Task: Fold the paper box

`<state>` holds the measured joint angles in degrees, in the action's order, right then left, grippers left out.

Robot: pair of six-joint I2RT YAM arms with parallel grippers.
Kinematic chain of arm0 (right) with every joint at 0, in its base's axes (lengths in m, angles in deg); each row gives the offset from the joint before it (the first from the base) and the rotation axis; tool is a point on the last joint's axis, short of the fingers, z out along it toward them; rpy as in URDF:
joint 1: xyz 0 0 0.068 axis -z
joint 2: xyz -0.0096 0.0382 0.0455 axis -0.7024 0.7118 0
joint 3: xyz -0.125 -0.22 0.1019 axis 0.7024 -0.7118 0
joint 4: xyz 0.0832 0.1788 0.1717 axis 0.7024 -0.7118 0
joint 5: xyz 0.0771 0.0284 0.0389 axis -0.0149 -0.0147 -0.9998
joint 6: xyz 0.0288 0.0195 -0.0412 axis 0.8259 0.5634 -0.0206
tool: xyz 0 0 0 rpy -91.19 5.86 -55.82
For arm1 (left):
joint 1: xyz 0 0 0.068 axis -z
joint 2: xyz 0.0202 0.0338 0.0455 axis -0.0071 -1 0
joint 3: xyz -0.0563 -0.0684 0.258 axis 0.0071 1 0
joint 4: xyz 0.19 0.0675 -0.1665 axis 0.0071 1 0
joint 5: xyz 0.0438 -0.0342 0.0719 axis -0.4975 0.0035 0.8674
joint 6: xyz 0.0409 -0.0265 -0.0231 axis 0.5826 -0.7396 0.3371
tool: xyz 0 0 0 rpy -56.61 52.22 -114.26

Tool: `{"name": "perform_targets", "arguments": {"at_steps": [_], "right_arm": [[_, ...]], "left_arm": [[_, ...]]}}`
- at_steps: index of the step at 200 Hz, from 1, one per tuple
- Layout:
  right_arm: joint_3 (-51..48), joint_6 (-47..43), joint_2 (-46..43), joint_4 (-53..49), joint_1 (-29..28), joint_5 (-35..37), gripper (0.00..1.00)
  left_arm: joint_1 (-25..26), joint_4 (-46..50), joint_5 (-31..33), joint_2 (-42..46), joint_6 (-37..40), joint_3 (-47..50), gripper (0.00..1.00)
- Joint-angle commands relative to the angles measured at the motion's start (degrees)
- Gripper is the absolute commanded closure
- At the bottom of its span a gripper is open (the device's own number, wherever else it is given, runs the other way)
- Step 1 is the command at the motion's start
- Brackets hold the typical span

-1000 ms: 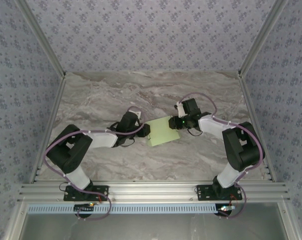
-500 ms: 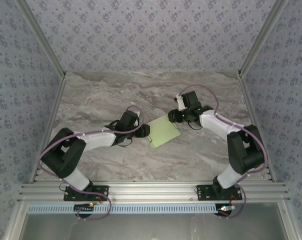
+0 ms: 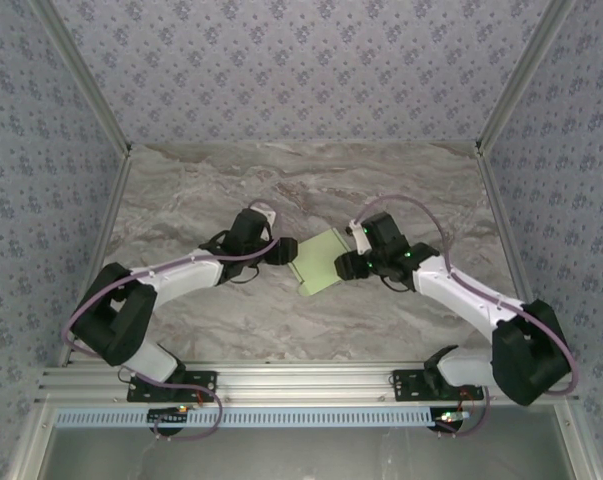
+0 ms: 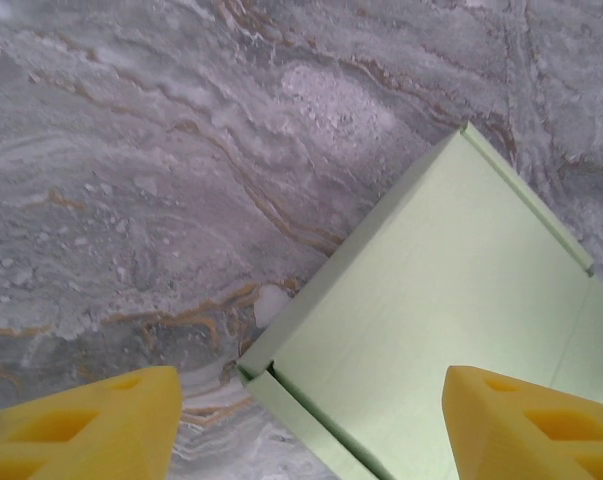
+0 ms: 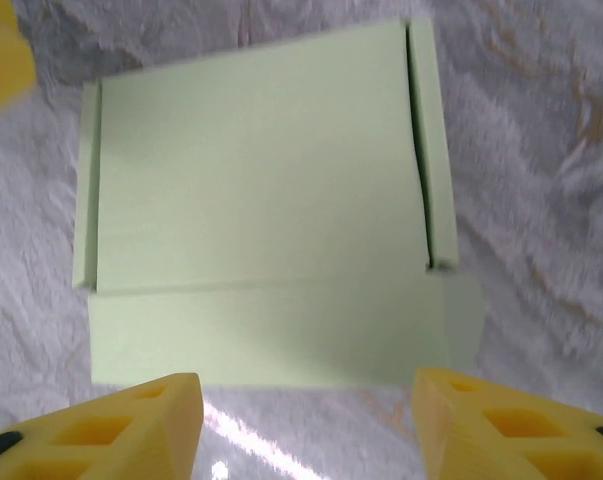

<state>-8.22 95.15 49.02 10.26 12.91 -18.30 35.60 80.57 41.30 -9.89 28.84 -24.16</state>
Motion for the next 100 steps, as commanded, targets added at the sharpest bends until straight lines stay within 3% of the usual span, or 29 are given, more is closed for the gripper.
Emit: {"name": "perform_targets", "arguments": {"at_steps": [1,31,100], "right_arm": [[-4.02,2.64,-3.68,-1.56,-0.13,-1.86,0.38],[-10.6,10.89,-4.67,7.83,-1.4,-7.07,0.34],[-15.92,22.13,0.6,25.29,-3.4,-7.02,0.33]], "left_arm": [[-1.46,0.29,-4.83,-1.84,2.6,-2.71,0.28],[-2.68,-1.09,-9.0,-5.6,2.55,-4.67,0.26],[-3.75,3.92,-16.36,-15.32,4.94,-14.06,0.25]]}}
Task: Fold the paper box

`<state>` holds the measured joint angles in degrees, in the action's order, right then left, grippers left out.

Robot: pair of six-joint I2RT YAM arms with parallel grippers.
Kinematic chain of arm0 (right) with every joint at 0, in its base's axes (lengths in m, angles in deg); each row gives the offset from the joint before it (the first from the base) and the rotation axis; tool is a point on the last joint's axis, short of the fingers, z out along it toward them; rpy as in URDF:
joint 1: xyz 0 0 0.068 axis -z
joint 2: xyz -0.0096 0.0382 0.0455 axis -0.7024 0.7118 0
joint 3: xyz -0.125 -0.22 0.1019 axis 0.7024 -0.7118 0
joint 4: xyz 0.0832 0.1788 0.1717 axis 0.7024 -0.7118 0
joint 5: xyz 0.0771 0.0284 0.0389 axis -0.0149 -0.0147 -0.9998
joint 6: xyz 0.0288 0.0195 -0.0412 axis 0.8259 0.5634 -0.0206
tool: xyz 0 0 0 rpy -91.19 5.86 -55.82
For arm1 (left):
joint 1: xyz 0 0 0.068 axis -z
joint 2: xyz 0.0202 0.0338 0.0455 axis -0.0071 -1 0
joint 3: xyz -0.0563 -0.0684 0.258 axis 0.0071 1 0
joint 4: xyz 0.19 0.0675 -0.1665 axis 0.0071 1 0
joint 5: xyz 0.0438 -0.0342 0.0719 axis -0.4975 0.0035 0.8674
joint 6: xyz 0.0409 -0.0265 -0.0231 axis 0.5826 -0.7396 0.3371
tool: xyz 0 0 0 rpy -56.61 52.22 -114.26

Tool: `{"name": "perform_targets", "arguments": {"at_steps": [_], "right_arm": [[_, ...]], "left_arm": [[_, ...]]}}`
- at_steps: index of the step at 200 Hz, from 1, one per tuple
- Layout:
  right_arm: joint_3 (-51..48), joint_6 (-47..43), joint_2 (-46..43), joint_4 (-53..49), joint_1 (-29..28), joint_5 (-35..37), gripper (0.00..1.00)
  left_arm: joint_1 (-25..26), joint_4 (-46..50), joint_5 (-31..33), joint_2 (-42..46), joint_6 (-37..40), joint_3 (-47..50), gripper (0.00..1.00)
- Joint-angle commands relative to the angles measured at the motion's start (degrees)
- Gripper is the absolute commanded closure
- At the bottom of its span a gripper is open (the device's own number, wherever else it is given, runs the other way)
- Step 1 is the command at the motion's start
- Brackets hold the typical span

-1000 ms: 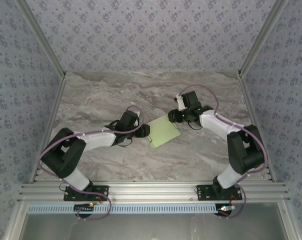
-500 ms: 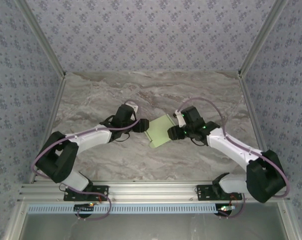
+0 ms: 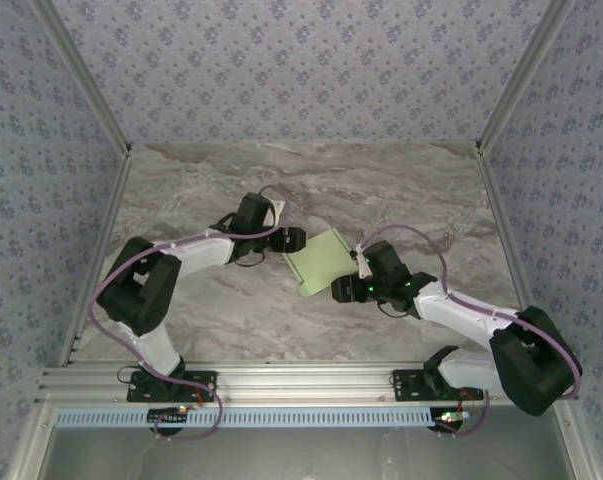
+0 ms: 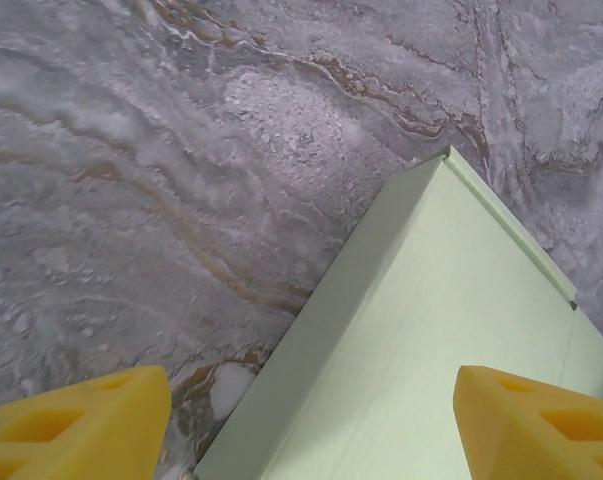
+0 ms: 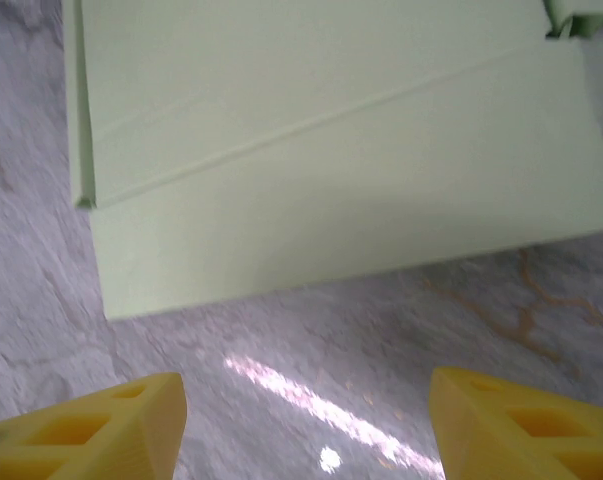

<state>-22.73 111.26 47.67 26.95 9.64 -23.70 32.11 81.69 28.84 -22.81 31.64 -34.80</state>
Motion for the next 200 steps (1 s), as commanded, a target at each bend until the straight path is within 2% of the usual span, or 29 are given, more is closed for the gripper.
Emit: {"name": "perform_targets", "arguments": {"at_steps": [1,49,98,168,200], "right_arm": [[-1.45,6.18,2.05,8.79,-0.15,-1.68,0.33],[-3.87,12.14,4.86,17.66,-0.13,-2.79,0.35],[-5.88,15.73,7.28,24.2,0.77,-2.84,0.39],[-5.46,15.03,7.68,26.53,6.31,-4.97,0.48],[-6.21,14.85,7.94,27.07,7.71,-5.41,0.5]], "left_arm": [[-0.21,2.87,-3.9,-2.49,2.16,-3.53,0.25],[-1.48,6.12,-7.02,-6.07,3.31,-6.69,0.33],[-2.48,6.21,-9.78,-5.67,3.27,-5.67,0.38],[-2.53,1.05,-13.09,-2.11,-0.76,-0.17,0.42],[-2.57,1.0,-11.83,-2.15,-0.91,-0.01,0.4]]}}
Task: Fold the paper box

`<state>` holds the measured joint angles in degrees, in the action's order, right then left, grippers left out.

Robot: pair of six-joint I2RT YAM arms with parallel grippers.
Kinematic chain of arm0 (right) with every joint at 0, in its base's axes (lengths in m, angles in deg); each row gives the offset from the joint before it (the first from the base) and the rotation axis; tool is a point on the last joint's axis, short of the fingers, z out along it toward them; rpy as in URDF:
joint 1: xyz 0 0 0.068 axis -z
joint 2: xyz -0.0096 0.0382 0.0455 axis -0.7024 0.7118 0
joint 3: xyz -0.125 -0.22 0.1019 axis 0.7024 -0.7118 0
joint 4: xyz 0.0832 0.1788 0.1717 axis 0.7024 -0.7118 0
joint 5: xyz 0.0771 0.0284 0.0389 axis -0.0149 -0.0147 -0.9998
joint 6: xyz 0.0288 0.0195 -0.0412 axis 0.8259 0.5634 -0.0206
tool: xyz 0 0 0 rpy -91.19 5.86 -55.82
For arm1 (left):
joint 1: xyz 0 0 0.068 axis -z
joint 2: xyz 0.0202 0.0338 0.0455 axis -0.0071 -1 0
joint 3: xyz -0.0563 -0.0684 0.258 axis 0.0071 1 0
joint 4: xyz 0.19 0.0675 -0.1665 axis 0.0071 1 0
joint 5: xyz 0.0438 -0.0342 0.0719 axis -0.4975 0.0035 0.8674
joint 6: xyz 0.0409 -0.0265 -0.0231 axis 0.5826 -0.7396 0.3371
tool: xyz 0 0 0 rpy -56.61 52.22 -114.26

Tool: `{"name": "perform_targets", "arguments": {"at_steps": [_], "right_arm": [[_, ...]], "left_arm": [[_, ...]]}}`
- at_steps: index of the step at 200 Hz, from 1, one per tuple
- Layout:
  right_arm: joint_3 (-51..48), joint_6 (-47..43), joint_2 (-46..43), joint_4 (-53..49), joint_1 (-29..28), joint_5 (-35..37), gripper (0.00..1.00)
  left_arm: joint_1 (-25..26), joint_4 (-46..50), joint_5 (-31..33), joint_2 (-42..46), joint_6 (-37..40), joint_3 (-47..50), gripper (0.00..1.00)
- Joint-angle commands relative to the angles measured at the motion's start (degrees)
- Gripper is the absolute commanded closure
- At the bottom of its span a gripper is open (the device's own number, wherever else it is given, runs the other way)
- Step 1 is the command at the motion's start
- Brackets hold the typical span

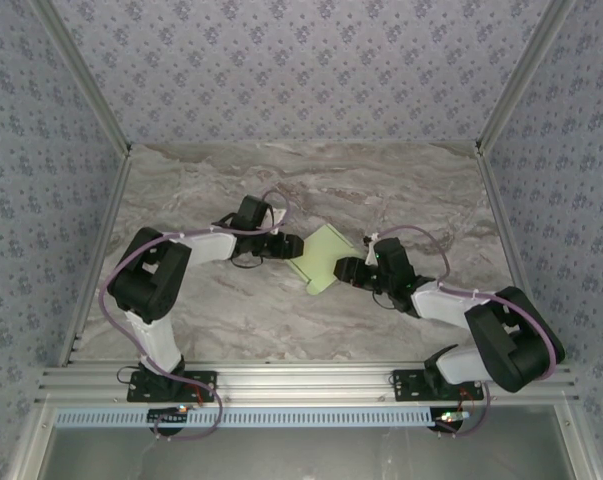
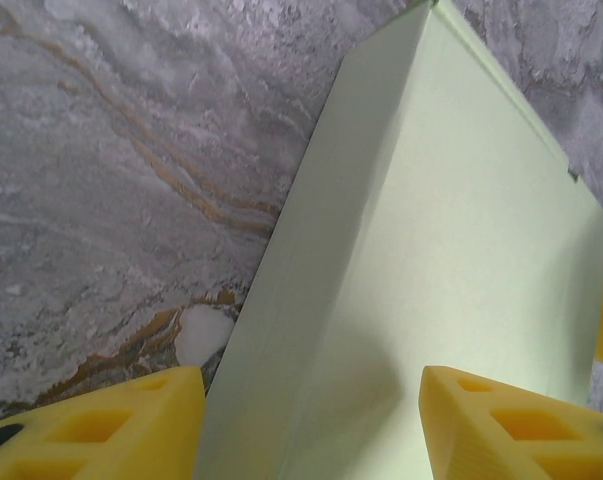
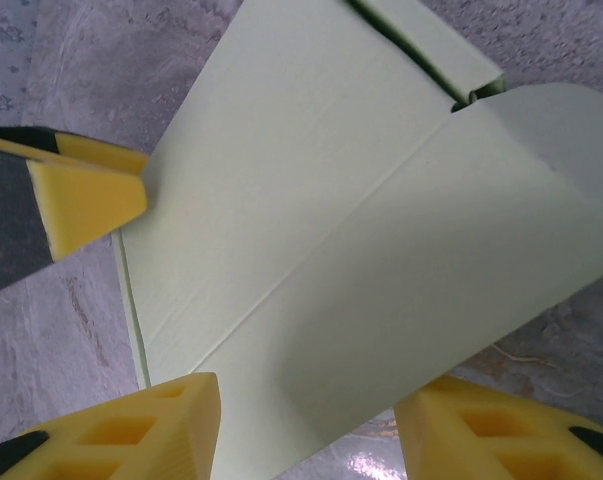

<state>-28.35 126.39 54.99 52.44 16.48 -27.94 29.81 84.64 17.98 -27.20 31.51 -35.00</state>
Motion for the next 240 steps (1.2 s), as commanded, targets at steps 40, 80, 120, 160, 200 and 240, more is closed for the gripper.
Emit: {"name": "perform_targets", "arguments": {"at_steps": [40,80,120,160,200,240], "right_arm": [[-1.39,1.9,1.92,5.06,0.94,-1.61,0.5],[-2.17,3.88,4.81,9.05,0.72,-1.92,0.52],[-2.4,4.6,5.36,11.02,0.84,-1.65,0.59],[-2.39,5.75,5.85,13.45,1.33,-1.79,0.72],[-2.95,7.77,5.87,17.57,1.88,-2.74,0.84],[-3.57,9.39,4.63,20.12,1.94,-3.11,0.94]], "left_arm": [[-0.81,-2.38,-0.14,1.03,-1.3,-1.0,0.34],[-0.94,-1.52,-0.36,-1.71,-0.91,-3.3,0.37],[-0.94,-0.98,-2.14,-4.45,-0.44,-5.3,0.46],[-0.97,-0.98,-3.12,-5.4,-0.64,-5.85,0.53],[-0.96,-3.23,-4.67,-4.81,-2.23,-4.11,0.57],[-0.98,-5.25,-5.96,-4.52,-3.71,-2.75,0.61]]}}
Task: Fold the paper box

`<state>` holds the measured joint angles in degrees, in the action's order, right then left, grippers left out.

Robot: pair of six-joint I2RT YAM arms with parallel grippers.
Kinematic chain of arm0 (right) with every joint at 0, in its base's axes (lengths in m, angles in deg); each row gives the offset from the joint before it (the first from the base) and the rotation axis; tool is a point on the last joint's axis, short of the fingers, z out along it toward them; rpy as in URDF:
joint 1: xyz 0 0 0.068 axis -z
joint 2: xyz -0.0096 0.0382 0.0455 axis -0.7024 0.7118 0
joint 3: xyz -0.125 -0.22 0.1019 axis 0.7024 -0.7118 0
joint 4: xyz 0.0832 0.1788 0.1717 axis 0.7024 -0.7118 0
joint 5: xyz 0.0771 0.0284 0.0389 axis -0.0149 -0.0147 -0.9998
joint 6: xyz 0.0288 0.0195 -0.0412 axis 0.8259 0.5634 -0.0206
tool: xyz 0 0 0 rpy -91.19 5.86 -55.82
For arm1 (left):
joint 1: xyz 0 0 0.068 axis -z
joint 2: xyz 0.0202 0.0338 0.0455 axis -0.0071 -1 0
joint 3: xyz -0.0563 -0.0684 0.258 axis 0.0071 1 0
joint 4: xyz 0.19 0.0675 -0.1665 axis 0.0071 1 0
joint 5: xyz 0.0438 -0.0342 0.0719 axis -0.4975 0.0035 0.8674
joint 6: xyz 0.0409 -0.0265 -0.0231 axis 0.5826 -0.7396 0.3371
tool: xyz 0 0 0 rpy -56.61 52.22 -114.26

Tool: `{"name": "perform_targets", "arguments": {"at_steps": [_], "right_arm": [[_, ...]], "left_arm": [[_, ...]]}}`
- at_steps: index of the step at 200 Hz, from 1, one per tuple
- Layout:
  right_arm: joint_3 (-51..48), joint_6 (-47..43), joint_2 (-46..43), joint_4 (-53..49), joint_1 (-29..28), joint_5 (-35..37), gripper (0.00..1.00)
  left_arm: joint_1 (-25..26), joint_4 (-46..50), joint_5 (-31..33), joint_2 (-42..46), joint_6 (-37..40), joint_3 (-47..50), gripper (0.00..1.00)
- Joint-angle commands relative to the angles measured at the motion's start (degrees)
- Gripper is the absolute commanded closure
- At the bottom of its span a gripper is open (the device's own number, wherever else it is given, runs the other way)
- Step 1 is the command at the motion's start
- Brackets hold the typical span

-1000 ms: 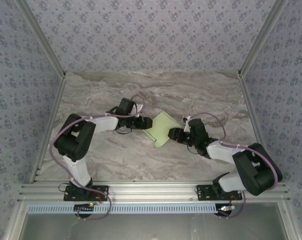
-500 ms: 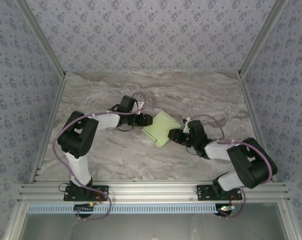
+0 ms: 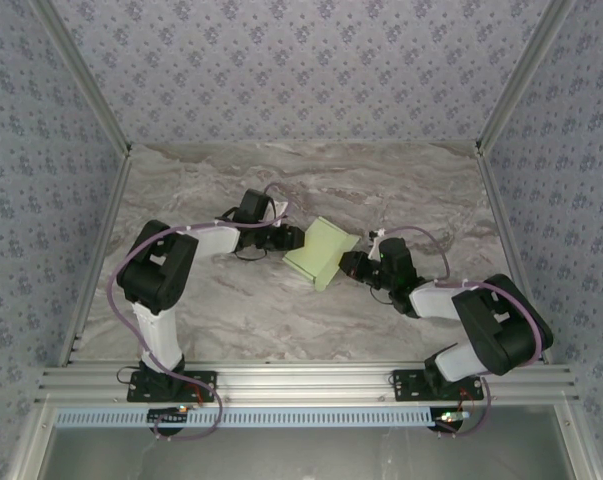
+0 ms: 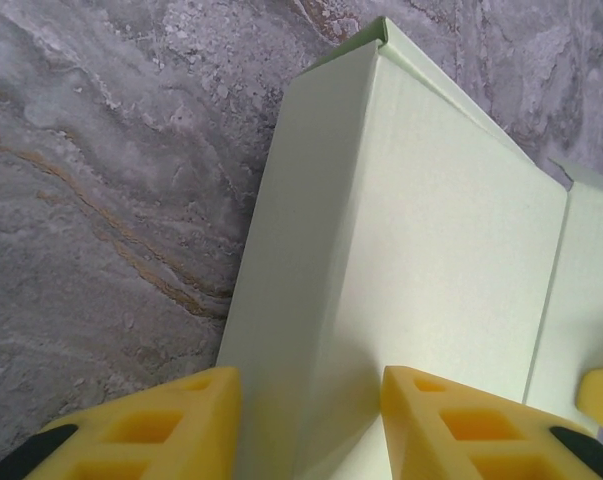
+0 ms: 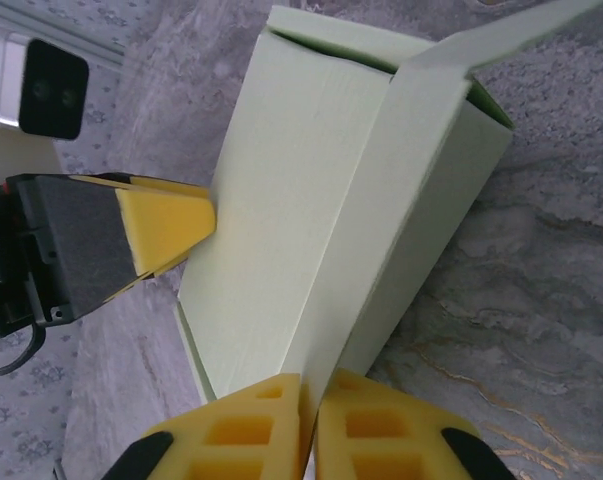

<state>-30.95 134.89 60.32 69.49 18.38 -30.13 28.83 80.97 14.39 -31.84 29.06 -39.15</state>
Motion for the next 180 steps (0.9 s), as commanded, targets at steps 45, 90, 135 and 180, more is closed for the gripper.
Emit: {"name": "perform_targets", "arguments": {"at_steps": [45,90,135,180], "right_arm": [[-1.36,1.11,-4.62,1.95,0.05,-0.12,0.97],[-0.7,0.64,-8.58,-1.03,-0.06,0.13,0.98],[-0.23,-0.14,-10.71,-3.53,-0.17,0.82,0.98],[-0.56,-0.99,-8.94,-6.87,0.12,2.88,0.98]], "left_arm": [[-0.03,-2.85,-3.87,0.21,-2.32,2.21,0.63],[-0.03,-2.14,-4.23,-0.35,-2.02,2.14,0.61],[0.64,-1.14,-5.06,-1.4,-1.32,1.17,0.61],[1.04,2.03,-2.82,-2.04,0.59,-0.04,0.63]]}}
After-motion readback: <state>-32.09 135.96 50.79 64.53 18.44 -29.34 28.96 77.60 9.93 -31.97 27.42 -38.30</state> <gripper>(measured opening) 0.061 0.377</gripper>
